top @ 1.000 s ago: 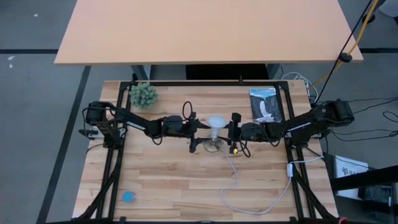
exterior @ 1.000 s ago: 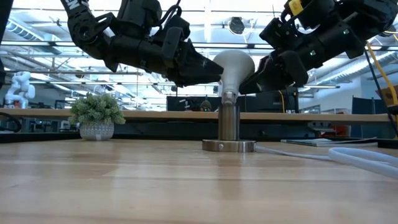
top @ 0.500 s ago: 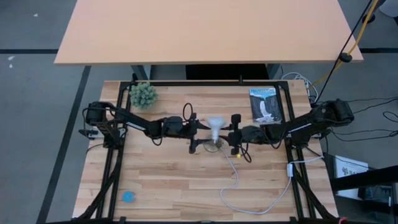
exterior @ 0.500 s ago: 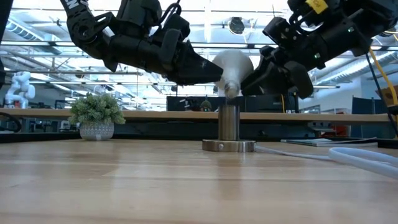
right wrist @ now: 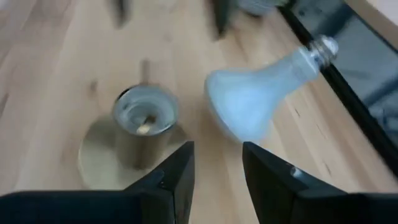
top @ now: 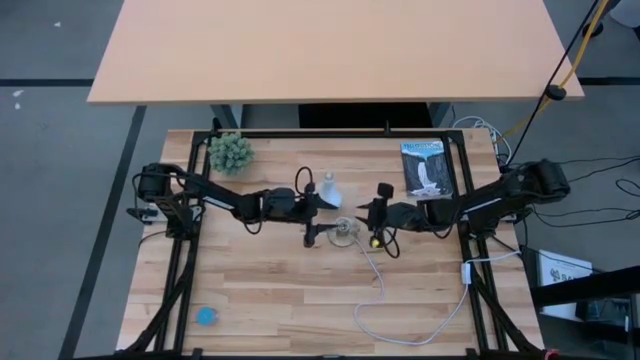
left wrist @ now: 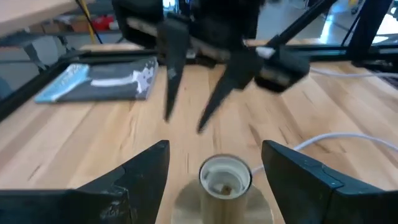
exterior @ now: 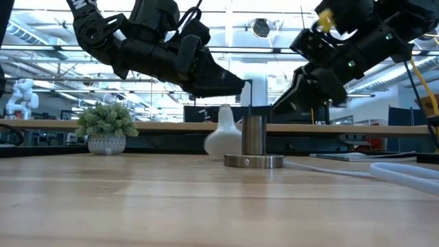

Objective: Screw lightbulb
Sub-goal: Insert the white light bulb into the gold lamp

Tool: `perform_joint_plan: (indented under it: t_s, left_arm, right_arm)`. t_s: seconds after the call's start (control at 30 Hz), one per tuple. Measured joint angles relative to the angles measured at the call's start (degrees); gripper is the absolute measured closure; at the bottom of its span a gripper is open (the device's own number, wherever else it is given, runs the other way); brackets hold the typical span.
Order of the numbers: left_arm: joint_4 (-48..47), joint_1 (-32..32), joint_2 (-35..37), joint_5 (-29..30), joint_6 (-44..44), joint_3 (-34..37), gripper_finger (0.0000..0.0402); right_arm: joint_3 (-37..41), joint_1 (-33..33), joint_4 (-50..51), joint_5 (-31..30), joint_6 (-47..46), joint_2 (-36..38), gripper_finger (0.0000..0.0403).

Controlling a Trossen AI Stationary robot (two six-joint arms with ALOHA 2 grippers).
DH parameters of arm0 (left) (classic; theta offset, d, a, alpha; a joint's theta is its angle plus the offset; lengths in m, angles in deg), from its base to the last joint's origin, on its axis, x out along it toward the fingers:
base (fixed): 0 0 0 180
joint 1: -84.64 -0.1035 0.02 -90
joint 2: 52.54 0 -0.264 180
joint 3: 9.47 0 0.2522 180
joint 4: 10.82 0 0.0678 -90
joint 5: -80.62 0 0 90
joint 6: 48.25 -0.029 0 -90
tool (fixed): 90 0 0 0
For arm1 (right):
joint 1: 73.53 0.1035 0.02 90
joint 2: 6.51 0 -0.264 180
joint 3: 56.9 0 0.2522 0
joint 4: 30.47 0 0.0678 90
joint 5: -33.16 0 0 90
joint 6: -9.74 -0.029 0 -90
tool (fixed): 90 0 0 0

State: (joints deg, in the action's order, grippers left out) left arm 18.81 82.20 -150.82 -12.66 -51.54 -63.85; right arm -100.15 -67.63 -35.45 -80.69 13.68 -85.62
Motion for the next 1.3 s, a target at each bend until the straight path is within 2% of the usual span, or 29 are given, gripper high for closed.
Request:
perform_joint_plan:
  t_s: [0.13,0.2,0.37,0.53,0.77,0.97,1.17,1.3]
  left_arm:
    - [-2.53,-1.35,1.51,2.41,1.45,0.02,0.0143]
    - [-3.80,-2.42,3.29,2.65,1.79,0.68,0.0143]
    - [-3.63,-5.08,10.05,4.07,4.71,5.98,0.0143]
    - [-3.79,-5.29,17.61,10.03,9.83,13.98,0.0143]
    - [-3.66,-4.25,21.27,17.50,17.63,20.32,0.0143]
    - [-3.63,-4.45,21.27,17.85,17.82,20.39,0.0143]
    - [-3.84,-4.46,21.27,17.86,16.39,20.39,0.0143]
    - [-3.89,-4.46,21.27,17.84,15.98,20.41,0.0143]
  right_arm:
    - [-0.27,-1.97,0.60,1.20,-11.33,2.34,0.0277]
    - [-2.09,-2.97,4.13,3.48,-14.08,3.52,0.0277]
    - [-11.96,-5.08,19.09,6.29,-14.50,3.83,0.0277]
    - [-23.51,-8.20,32.00,7.09,-14.49,1.43,0.0277]
    - [-39.09,-13.89,42.98,14.10,-16.80,-10.37,0.0272]
    - [-50.72,-17.78,50.43,16.34,-18.70,-22.87,0.0224]
    - [-54.36,-19.64,47.36,16.61,-16.47,-29.76,0.0165]
    - [-54.47,-20.21,43.00,16.67,-15.17,-31.64,0.0142]
